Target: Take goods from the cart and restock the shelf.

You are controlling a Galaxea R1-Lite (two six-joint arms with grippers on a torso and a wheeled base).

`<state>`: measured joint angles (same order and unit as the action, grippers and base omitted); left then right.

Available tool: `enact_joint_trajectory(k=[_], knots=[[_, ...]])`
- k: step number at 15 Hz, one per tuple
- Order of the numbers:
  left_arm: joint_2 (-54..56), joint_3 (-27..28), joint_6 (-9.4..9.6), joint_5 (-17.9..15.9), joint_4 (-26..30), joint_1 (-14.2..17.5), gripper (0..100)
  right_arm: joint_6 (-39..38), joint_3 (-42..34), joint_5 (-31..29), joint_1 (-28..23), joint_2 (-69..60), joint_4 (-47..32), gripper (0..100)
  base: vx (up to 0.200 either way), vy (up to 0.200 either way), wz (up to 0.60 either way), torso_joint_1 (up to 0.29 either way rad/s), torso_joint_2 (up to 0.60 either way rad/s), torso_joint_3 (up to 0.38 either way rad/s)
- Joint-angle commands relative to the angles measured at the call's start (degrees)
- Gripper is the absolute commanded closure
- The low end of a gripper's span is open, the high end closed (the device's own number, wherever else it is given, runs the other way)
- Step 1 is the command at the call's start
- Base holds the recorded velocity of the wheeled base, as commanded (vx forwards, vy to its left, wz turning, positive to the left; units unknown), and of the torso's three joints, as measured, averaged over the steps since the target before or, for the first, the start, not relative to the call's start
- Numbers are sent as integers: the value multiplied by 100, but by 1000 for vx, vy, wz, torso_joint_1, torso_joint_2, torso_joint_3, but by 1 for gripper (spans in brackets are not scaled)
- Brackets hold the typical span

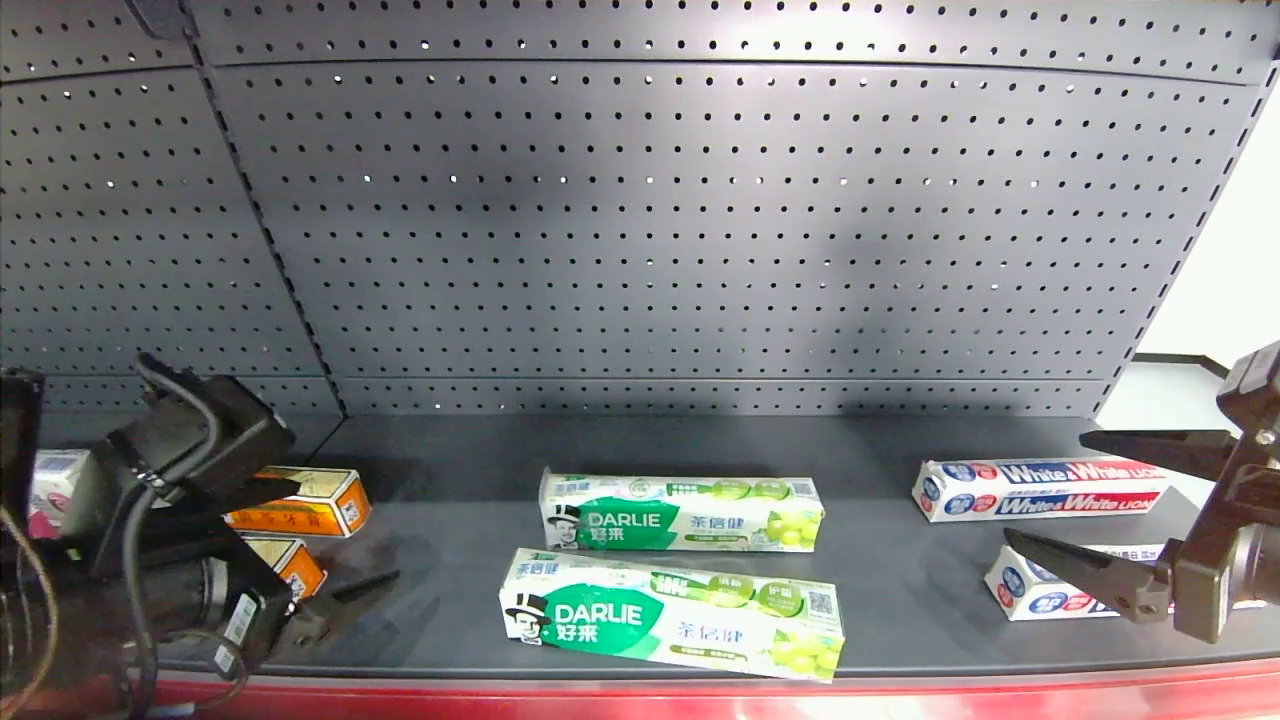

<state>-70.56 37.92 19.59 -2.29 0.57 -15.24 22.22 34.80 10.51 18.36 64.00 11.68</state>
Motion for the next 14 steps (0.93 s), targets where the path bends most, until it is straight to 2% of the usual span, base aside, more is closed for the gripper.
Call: enact_joint_trajectory(k=[1,3,8,14], knots=[[-626,48,10,9,-66,-146,0,1,9,13,-8,60,10,0,0,0,0,0,0,0],[-951,268,10,9,-75,-216,0,-8,18,13,-43,69,27,0,0,0,0,0,0,0],[-1557,716,10,27,-180,-673,0,-8,97,13,-69,77,54,0,0,0,0,0,0,0],[-1593,628,10,36,-119,-920,0,-8,88,30,-175,113,54,0,0,0,0,0,0,0]])
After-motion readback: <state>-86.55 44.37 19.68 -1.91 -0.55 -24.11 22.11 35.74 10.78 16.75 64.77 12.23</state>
